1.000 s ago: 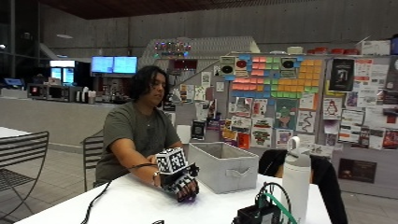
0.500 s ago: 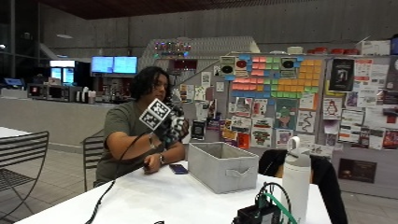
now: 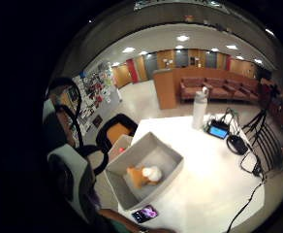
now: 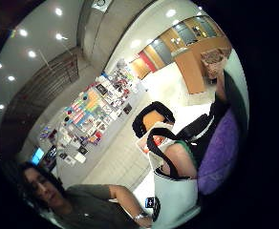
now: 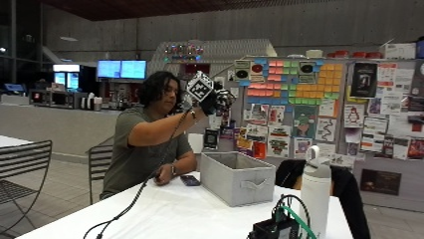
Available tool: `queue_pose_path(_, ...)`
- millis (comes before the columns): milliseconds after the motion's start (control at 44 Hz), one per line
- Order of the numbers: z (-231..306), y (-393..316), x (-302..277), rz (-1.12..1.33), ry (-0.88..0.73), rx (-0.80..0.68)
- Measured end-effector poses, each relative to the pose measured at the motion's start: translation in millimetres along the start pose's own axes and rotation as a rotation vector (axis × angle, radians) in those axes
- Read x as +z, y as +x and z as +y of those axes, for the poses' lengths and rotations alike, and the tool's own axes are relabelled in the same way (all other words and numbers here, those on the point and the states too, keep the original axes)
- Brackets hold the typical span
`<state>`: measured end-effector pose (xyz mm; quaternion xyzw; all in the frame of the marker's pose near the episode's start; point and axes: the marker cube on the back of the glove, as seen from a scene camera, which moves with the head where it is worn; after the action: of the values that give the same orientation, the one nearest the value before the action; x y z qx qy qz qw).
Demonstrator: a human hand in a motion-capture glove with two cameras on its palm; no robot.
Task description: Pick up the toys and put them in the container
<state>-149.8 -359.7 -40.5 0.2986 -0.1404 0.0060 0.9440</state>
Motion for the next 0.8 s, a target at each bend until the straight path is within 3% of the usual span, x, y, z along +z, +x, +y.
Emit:
queue_pose_path(68,-6.9,-0.1,12.2,0.045,0.008,-0.038)
queue_pose_path(159,-3.4,1.6,28.4,0.140,-0.039,-0.214)
queue_pose_path(295,-4.8,11.3,42.4,0.077,-0.197,-0.058)
queue_pose_path(409,7.6,45.3,42.1,0.263,-0.225,-0.326)
queue_pose_path(523,28.6,33.9,31.3,0.196,-0.276,-0.087)
queue_pose_path(613,55.8,47.0,11.1,0.230,-0.315,-0.136)
queue_pose_path(704,84.7,58.7,-14.9,0.224,-0.304,0.019)
queue_pose_path(795,115.7,87.2,-42.3,0.278,-0.317,0.084)
